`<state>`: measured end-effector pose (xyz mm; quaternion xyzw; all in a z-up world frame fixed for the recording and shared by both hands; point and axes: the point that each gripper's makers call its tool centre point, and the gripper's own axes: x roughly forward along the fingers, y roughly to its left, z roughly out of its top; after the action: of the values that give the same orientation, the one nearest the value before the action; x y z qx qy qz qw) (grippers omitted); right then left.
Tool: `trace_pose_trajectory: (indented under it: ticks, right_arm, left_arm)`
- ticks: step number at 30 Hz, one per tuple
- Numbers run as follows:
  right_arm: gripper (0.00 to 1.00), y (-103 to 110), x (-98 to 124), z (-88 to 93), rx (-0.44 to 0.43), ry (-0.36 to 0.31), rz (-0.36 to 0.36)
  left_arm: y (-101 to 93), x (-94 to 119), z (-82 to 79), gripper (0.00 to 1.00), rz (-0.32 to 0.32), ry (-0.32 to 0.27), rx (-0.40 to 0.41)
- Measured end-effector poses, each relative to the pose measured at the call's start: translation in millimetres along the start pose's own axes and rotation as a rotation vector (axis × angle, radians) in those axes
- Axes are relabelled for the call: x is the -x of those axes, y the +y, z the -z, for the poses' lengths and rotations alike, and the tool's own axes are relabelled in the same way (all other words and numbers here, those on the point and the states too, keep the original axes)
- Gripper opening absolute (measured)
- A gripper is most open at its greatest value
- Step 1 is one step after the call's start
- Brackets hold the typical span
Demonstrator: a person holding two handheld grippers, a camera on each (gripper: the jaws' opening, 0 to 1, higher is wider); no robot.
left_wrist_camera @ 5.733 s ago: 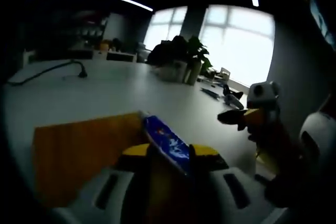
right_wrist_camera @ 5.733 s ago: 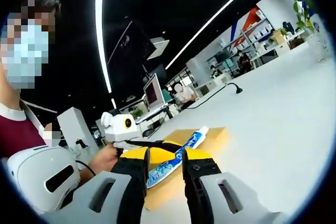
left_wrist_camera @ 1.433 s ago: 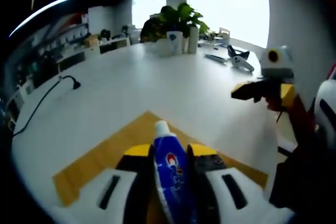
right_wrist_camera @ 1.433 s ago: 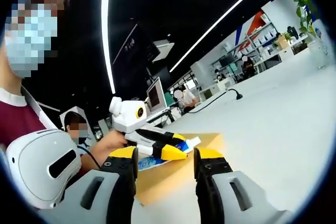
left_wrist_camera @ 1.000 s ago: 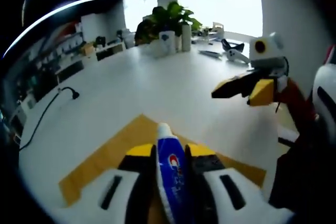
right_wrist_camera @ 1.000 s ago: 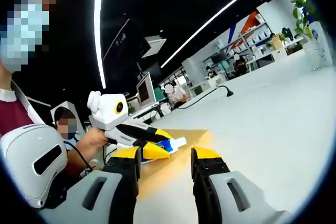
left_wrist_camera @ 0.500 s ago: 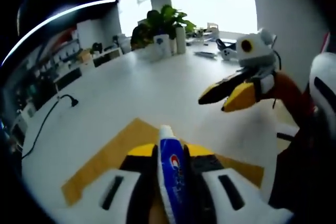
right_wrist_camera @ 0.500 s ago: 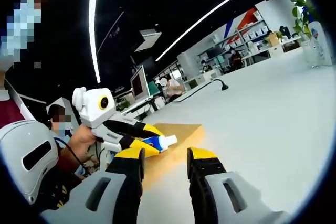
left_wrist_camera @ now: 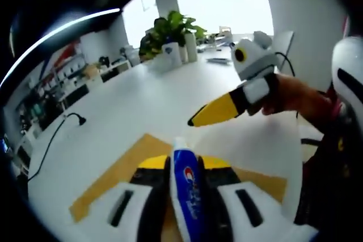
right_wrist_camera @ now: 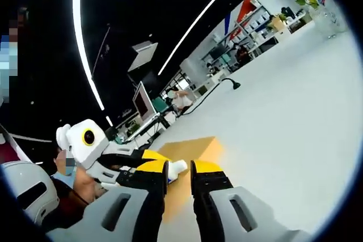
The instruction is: Pick up the toothpaste unscrew the cap squeeze it onto the small board screw the cap back on and return it to the table
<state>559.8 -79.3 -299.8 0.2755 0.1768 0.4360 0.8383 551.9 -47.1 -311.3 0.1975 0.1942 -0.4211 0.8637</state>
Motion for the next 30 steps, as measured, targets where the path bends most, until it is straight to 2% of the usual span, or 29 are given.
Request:
trace_pose_trajectory:
  ticks: [6,10,17,20,26,30]
  right_arm:
    - [0.20,-2,0,0.7,-0.012,0.013,0.006]
    - [0.21,-2,-1,0.1,-0.052,0.002,-0.004]
    - [0.21,2,-8,11.0,-0.075,0.039,-0.026]
    - [0.21,1,-8,12.0,-0.068,0.044,-0.018]
    - [0.18,0,-8,15.0,-0.096,0.051,-0.018]
    - [0.17,1,-8,14.3,-0.134,0.040,-0.037]
  left_arm:
    - [0.0,0,-1.0,0.20,0.001,-0.023,-0.002]
    - [0.0,1,-1.6,0.19,0.000,-0.040,0.008]
    - [-3.0,2,-3.9,0.18,0.009,-0.063,-0.009]
    - [-7.6,2,-5.5,0.17,0.054,-0.099,0.074]
    - [-5.6,2,-4.7,0.17,0.050,-0.102,0.072]
    - [-9.1,2,-7.1,0.16,0.080,-0.115,0.104]
